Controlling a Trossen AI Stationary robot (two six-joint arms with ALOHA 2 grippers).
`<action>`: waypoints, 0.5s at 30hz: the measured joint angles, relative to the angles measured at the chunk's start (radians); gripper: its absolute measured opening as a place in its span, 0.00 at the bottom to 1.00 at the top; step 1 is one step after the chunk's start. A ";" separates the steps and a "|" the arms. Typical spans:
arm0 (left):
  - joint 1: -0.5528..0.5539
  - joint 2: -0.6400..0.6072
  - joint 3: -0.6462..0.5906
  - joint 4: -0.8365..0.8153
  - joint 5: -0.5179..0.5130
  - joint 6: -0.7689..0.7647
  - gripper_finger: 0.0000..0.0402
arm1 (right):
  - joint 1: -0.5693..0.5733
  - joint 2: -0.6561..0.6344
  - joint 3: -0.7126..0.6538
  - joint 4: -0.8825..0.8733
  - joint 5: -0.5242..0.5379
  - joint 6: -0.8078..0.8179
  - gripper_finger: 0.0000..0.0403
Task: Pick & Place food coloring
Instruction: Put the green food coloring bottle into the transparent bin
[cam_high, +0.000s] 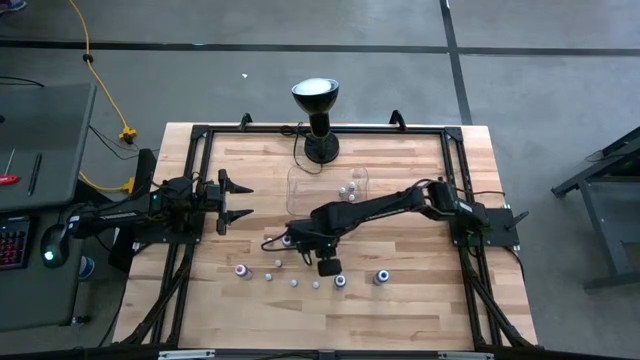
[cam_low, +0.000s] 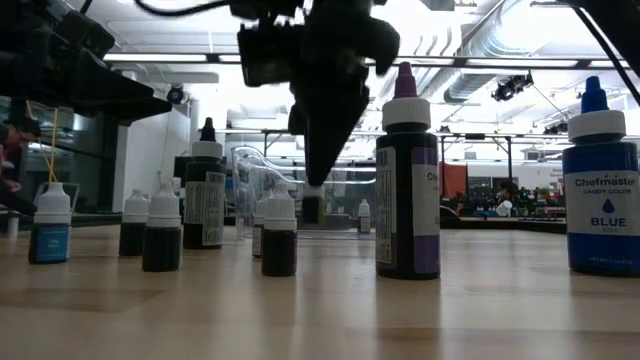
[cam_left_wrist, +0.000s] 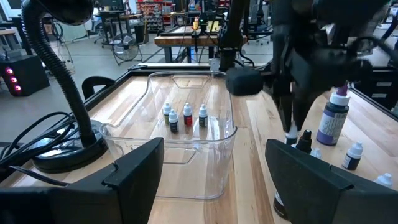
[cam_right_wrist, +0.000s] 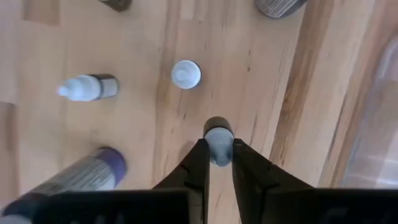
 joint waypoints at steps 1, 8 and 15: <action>0.000 0.000 0.000 0.000 0.000 0.000 0.69 | 0.000 -0.010 0.000 0.000 0.000 0.010 0.09; 0.000 0.000 0.000 0.000 0.000 0.000 0.69 | 0.004 -0.092 0.000 0.007 0.000 0.060 0.09; 0.000 0.000 0.000 0.000 0.000 0.000 0.69 | 0.024 -0.163 0.000 0.012 -0.007 0.111 0.09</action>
